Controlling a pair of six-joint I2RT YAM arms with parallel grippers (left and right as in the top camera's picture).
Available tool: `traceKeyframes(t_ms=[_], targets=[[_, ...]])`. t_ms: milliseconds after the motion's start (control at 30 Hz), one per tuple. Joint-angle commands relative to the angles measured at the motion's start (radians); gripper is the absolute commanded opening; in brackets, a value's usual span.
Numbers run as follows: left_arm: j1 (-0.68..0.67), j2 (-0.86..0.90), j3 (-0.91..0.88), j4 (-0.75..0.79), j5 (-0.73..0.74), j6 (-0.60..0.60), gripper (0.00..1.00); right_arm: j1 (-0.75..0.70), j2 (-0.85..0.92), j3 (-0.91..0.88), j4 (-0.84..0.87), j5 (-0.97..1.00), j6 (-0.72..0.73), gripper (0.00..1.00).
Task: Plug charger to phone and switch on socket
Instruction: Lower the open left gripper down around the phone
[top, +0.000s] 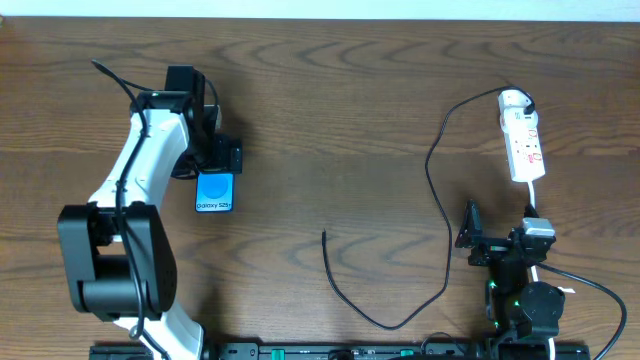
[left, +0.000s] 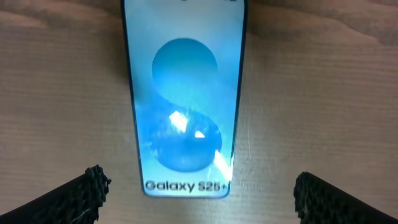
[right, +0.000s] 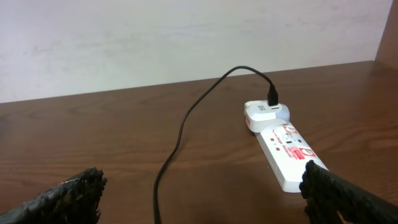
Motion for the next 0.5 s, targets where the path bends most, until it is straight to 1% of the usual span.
traceKeyframes(t_ms=[0,300,467], targets=[[0.001,0.051,0.021,0.003,-0.021,-0.005,0.98,0.01,-0.004,-0.002,-0.004,0.011,0.015,0.99],[0.002,0.134,0.021,0.028,-0.032,-0.004,0.98,0.01,-0.004,-0.002,-0.004,0.011,0.015,0.99],[0.002,0.148,0.021,0.055,-0.04,-0.005,0.98,0.01,-0.004,-0.002,-0.004,0.011,0.015,0.99]])
